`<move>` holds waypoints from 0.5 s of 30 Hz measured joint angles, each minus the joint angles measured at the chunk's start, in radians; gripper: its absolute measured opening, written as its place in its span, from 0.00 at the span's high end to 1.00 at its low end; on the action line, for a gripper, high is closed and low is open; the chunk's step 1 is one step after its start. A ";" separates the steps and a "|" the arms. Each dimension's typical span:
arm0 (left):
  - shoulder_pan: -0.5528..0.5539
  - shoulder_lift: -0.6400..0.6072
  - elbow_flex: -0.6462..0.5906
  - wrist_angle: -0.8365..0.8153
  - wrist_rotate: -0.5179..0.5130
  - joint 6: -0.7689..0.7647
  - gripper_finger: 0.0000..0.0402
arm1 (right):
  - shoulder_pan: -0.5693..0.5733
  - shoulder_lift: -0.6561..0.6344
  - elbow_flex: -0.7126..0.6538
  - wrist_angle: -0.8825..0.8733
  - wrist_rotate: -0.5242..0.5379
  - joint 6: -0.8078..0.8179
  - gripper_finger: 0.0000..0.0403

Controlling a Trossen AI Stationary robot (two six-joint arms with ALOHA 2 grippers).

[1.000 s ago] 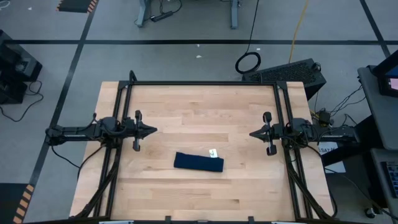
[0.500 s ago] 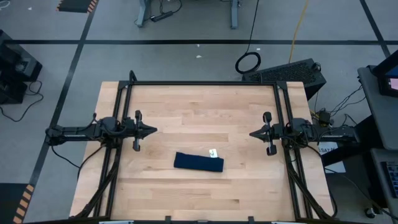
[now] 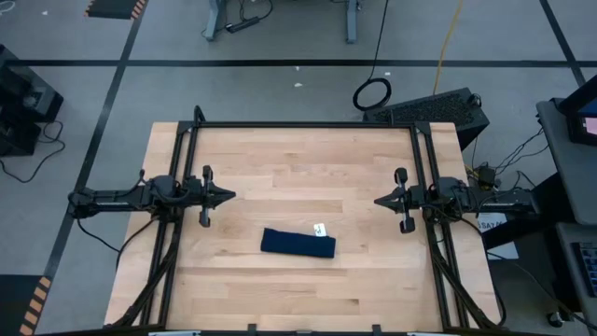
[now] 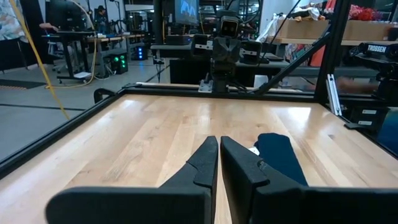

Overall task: Roll towel into tight, uniform cylinder
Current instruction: Return to Home Position

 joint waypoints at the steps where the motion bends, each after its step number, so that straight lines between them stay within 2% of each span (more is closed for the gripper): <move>1: 0.000 0.000 0.000 0.000 0.000 0.000 0.93 | 0.000 0.000 0.000 0.000 0.000 0.000 1.00; 15: 0.000 0.000 0.000 0.001 0.006 0.000 0.93 | 0.000 0.000 0.000 0.000 0.000 0.000 1.00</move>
